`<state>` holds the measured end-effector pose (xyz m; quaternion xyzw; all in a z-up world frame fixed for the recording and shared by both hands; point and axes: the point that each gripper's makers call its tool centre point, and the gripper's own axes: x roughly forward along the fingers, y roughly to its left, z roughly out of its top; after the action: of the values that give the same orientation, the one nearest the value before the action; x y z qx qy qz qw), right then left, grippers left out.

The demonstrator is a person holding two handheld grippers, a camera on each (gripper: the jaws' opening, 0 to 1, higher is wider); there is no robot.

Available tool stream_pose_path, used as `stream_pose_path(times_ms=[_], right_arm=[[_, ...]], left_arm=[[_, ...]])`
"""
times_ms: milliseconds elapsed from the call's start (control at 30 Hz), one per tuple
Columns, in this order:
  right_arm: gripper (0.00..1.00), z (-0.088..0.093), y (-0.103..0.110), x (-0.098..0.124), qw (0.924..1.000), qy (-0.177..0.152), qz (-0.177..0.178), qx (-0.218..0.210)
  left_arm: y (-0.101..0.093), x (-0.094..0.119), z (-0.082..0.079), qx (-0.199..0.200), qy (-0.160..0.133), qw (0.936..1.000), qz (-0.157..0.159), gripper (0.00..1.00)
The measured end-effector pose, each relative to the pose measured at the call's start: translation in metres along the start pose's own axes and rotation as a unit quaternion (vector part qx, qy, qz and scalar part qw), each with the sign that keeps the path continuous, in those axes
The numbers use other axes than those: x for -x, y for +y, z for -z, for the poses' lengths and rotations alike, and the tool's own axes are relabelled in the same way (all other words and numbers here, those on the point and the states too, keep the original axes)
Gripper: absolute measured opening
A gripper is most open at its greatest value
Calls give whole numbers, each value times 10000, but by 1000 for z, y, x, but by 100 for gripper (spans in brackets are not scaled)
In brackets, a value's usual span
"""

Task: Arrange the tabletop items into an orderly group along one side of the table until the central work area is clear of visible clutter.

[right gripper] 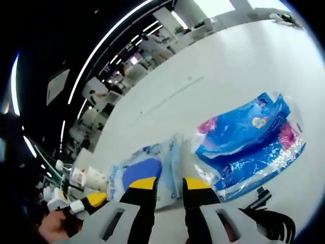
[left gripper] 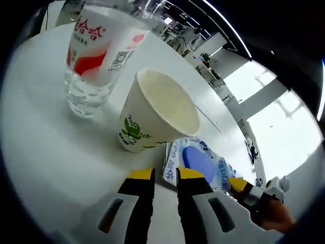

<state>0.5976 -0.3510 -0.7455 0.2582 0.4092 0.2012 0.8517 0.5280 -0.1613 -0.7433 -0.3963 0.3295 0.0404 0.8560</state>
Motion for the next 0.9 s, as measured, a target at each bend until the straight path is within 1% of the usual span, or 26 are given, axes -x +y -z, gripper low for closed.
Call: stream_pose_path(times_ms=[200,367,567,700,767,900], right_arm=[[18,5,-1,13,10000,-38,32,-34],[20,5,0,25,9999,-110,2,57],[20,6,-6,40,9998,-181,41,47],[19,5,-11,51,9997,-249,41,-4],[19,4,-16,56,9996,-280,63,14],[19,4,-25,67,9993,-351,118,-87]], left_arm=[[1,12,6,45,-50,10000,-11,14],[-4,21,17,-194,-5,9998,17,14],[-10,26,33,-166,49,9998,52,13],[-20,27,42,-155,92,9997,149,13],[-27,27,49,-208,118,9995,212,13],[-41,25,61,-241,187,9990,319,13]])
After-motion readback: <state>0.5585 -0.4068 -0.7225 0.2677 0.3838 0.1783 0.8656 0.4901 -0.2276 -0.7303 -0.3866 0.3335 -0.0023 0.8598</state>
